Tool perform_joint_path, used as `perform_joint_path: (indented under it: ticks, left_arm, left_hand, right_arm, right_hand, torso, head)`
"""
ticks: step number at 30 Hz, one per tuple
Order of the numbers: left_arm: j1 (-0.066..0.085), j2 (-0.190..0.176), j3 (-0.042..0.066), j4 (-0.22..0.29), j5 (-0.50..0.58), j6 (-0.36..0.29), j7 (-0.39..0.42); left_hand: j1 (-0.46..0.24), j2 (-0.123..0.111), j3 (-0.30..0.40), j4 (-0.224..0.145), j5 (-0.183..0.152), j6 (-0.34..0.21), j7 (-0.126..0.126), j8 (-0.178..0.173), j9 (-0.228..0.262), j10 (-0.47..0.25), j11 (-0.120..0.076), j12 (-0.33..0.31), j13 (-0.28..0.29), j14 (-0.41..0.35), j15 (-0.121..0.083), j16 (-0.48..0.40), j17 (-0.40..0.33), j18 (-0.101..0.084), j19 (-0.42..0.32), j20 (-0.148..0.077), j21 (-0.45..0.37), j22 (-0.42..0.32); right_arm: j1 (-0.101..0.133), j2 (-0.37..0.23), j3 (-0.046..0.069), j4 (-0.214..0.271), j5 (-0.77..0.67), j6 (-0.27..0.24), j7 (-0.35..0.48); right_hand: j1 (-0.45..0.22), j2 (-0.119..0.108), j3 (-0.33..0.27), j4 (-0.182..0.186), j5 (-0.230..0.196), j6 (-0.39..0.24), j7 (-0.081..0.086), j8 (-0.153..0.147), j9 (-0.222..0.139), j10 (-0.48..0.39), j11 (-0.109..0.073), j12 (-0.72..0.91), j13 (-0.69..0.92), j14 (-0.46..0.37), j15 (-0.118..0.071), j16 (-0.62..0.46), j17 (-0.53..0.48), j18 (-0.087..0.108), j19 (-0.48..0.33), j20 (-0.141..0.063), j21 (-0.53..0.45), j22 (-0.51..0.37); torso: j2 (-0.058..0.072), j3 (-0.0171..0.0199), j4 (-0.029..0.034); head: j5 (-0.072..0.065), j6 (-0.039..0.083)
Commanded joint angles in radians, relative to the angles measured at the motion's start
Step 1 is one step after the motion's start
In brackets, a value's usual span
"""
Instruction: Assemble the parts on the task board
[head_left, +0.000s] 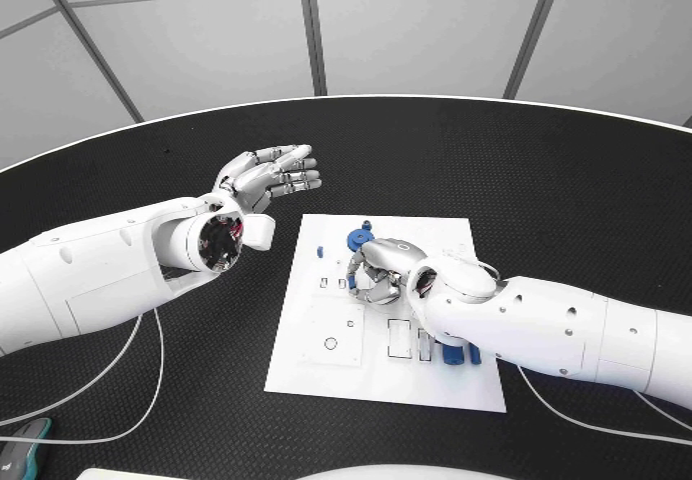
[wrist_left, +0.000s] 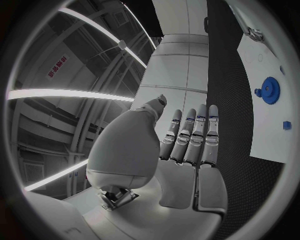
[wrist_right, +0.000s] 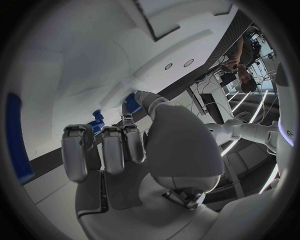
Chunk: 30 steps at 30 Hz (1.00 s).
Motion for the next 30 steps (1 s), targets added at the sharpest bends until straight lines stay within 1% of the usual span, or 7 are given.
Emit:
perform_joint_path:
  ticks: [1,13,22,25,30]
  left_arm:
    - [0.000,0.000,0.000,0.000,0.000,0.000,0.000]
    - [0.000,-0.002,0.000,0.001,0.000,0.000,-0.001]
    - [0.000,-0.002,0.000,0.001,0.000,0.001,-0.003]
    - [0.000,-0.003,0.000,0.001,0.000,0.001,-0.003]
    - [0.000,-0.003,0.000,0.001,0.000,0.000,-0.003]
  left_hand:
    - [-0.008,-0.003,0.005,-0.001,0.003,0.006,0.074,-0.006,-0.002,0.005,0.003,-0.005,0.000,-0.001,-0.002,-0.005,0.001,0.016,0.008,0.001,-0.004,-0.001]
    - [-0.008,-0.003,0.005,-0.001,0.003,0.006,0.074,-0.006,-0.002,0.005,0.003,-0.005,0.000,-0.001,-0.002,-0.005,0.001,0.016,0.008,0.001,-0.004,-0.001]
    - [-0.009,-0.003,0.005,0.000,0.003,0.006,0.074,-0.007,-0.002,0.004,0.003,-0.006,-0.001,-0.002,-0.001,-0.006,0.002,0.016,0.008,0.001,-0.004,-0.002]
    - [-0.009,-0.003,0.005,0.000,0.003,0.006,0.074,-0.007,-0.002,0.004,0.003,-0.006,-0.001,-0.002,-0.001,-0.006,0.002,0.016,0.008,0.001,-0.004,-0.002]
    - [-0.010,-0.003,0.006,-0.001,0.003,0.006,0.074,-0.007,-0.002,0.003,0.003,-0.007,-0.001,-0.002,-0.001,-0.006,0.002,0.016,0.008,0.001,-0.005,-0.002]
  right_arm:
    - [0.000,0.000,0.000,0.000,0.000,0.001,0.000]
    - [0.000,0.001,0.000,-0.003,0.000,0.001,0.000]
    - [0.000,0.002,0.000,-0.004,0.000,-0.001,-0.001]
    - [0.000,0.002,0.000,-0.004,0.000,-0.002,-0.001]
    - [0.000,0.002,0.000,-0.004,0.000,-0.002,-0.001]
  right_hand:
    - [-0.010,0.002,0.002,-0.007,-0.005,-0.007,0.001,-0.007,-0.002,0.039,0.008,-0.005,0.193,0.106,0.004,0.003,0.263,-0.007,0.107,0.000,0.004,0.263]
    - [-0.020,-0.010,0.006,-0.011,-0.009,-0.032,0.012,-0.020,-0.008,0.029,0.018,-0.016,0.185,0.106,0.012,0.003,0.263,-0.007,0.106,0.008,0.001,0.261]
    - [-0.022,-0.015,0.007,-0.013,-0.010,-0.041,0.016,-0.024,-0.011,0.025,0.021,-0.022,0.180,0.106,0.015,0.003,0.263,-0.006,0.106,0.011,0.000,0.260]
    - [-0.029,-0.024,0.006,-0.014,-0.014,-0.056,0.022,-0.033,-0.015,0.015,0.027,-0.033,0.171,0.106,0.020,0.003,0.263,-0.005,0.103,0.016,-0.005,0.256]
    - [-0.034,-0.030,0.006,-0.014,-0.018,-0.070,0.027,-0.040,-0.019,0.008,0.031,-0.040,0.165,0.106,0.024,0.003,0.263,-0.004,0.102,0.019,-0.007,0.254]
  torso:
    - [0.000,0.0004,0.0003]
    - [0.000,0.0005,0.0003]
    - [0.000,0.0007,0.0009]
    - [0.000,0.0010,0.0005]
    - [0.000,0.0010,0.0005]
  head:
    - [0.000,0.000]
    - [-0.001,-0.001]
    - [-0.003,-0.003]
    - [-0.003,-0.003]
    - [-0.003,-0.003]
